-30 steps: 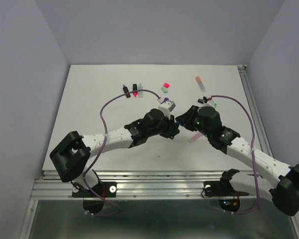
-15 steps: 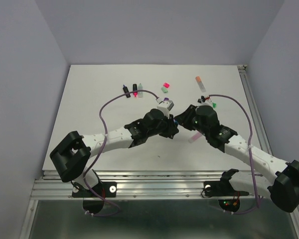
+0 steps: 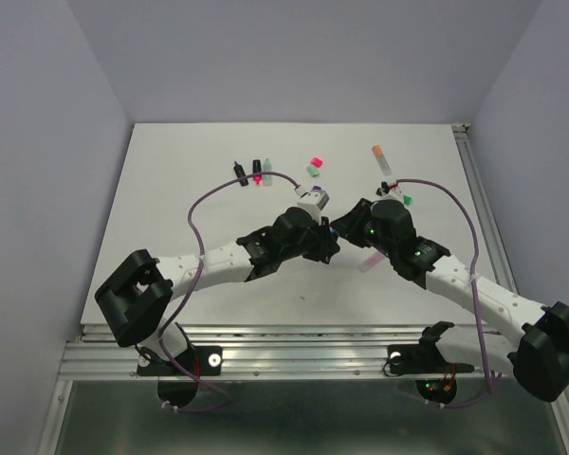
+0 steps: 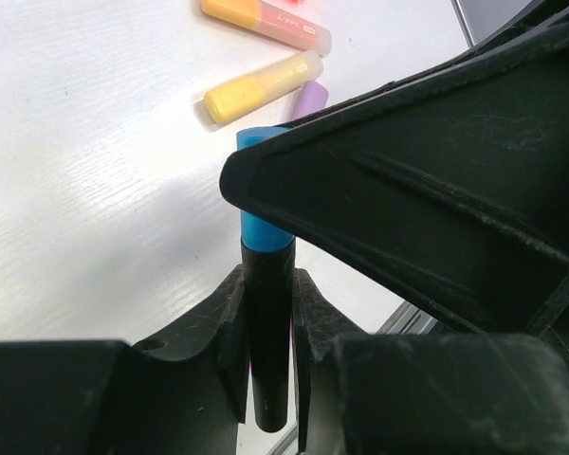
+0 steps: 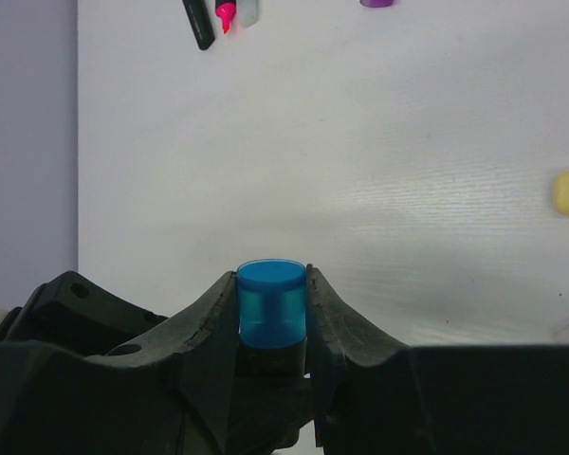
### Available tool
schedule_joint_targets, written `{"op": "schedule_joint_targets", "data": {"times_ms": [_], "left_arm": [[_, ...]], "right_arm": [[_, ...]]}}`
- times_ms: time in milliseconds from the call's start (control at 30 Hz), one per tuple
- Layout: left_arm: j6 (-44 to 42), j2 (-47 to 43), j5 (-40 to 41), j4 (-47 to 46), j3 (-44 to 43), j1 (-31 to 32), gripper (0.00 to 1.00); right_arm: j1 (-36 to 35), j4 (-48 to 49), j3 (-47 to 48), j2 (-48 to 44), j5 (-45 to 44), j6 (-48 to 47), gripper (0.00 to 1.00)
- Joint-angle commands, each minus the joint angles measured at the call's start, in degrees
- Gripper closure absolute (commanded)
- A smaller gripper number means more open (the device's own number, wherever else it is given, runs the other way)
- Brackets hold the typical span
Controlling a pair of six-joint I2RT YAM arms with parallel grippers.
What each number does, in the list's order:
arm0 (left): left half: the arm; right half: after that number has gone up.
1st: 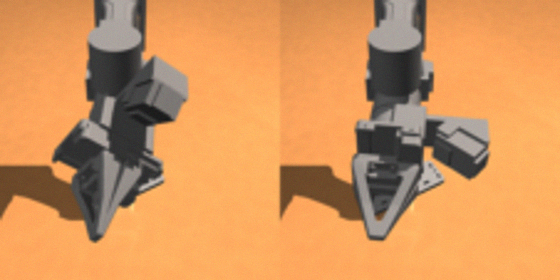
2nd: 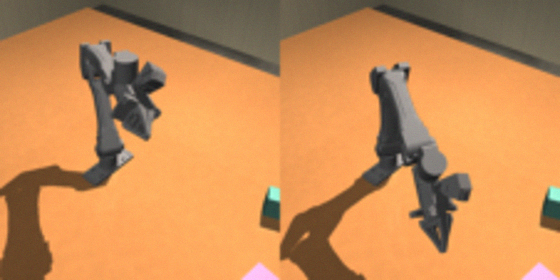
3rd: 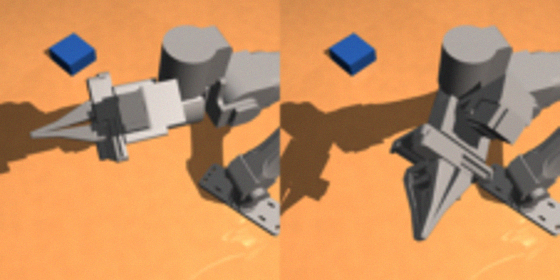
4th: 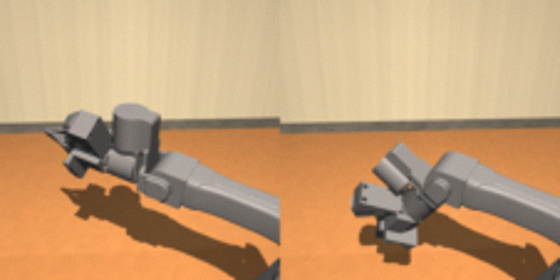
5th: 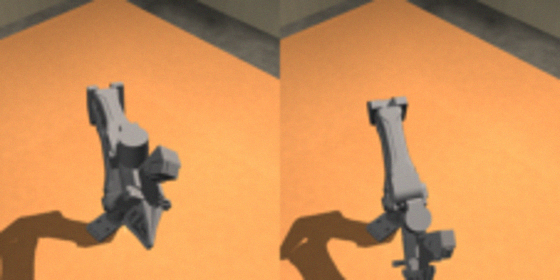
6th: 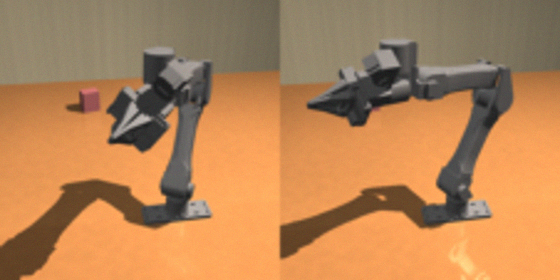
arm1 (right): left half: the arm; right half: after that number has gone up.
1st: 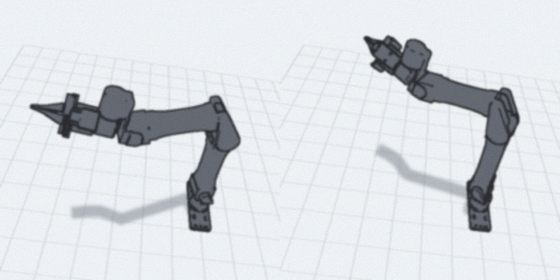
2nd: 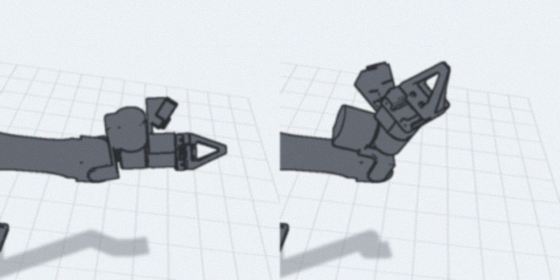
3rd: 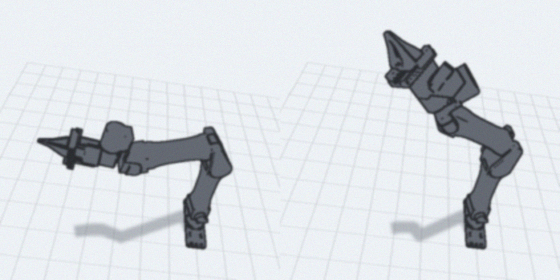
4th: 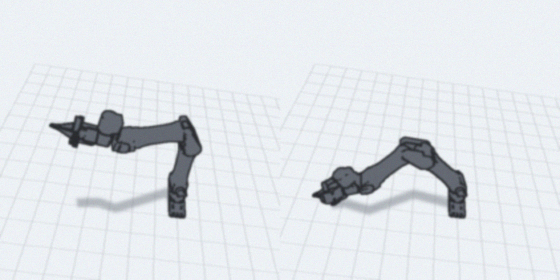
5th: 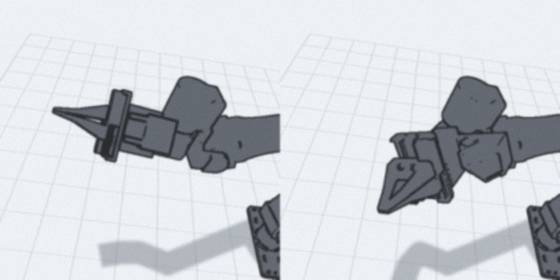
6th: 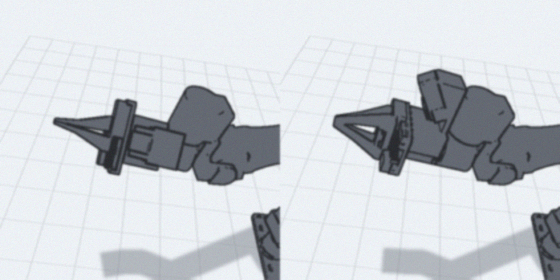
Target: Open the pen caps
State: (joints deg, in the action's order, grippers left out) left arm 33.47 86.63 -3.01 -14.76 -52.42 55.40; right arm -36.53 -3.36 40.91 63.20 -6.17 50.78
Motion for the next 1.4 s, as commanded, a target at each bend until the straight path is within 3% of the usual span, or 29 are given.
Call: {"op": "schedule_joint_targets", "data": {"times_ms": [0,67,167,200,300,467,567,767,1033,1367], "left_arm": [[1.4,-2.5,-2.2,-6.0,-1.2,1.1,1.0],[2.6,-3.7,-2.4,-6.1,0.5,1.7,1.0],[6.3,-7.8,-4.5,-5.8,3.8,3.6,1.0],[8.7,-10.6,-5.3,-6.0,6.6,5.4,1.0],[12.3,-15.8,-5.6,-7.6,11.9,9.4,1.0],[17.8,-20.8,-0.1,-6.9,18.1,13.3,1.0],[17.9,-23.2,4.8,-2.6,18.2,13.2,1.0],[17.8,-26.2,18.7,13.7,13.0,11.8,1.0],[13.2,-29.0,19.6,19.6,11.5,-3.5,1.0],[3.4,-18.9,13.7,20.0,5.8,-24.0,1.0]], "right_arm": [[-1.5,2.4,3.6,0.5,-3.9,-0.2,0.99],[-1.5,-0.3,4.8,1.2,-10.0,-0.4,0.99],[-1.3,-4.2,9.1,5.5,-30.1,0.0,0.99],[-1.0,-5.1,12.5,8.8,-42.3,0.5,0.99],[2.2,-9.9,19.5,17.4,-51.5,2.3,0.99],[6.9,-3.4,28.8,23.7,-50.4,-5.1,0.99],[8.8,-0.1,31.4,25.7,-41.7,-9.7,0.99],[8.8,8.0,26.3,23.3,-29.7,-15.5,0.99],[8.7,9.8,27.6,28.5,-17.7,-19.1,0.99],[8.7,5.9,39.9,46.5,-19.4,-23.4,0.98]]}}
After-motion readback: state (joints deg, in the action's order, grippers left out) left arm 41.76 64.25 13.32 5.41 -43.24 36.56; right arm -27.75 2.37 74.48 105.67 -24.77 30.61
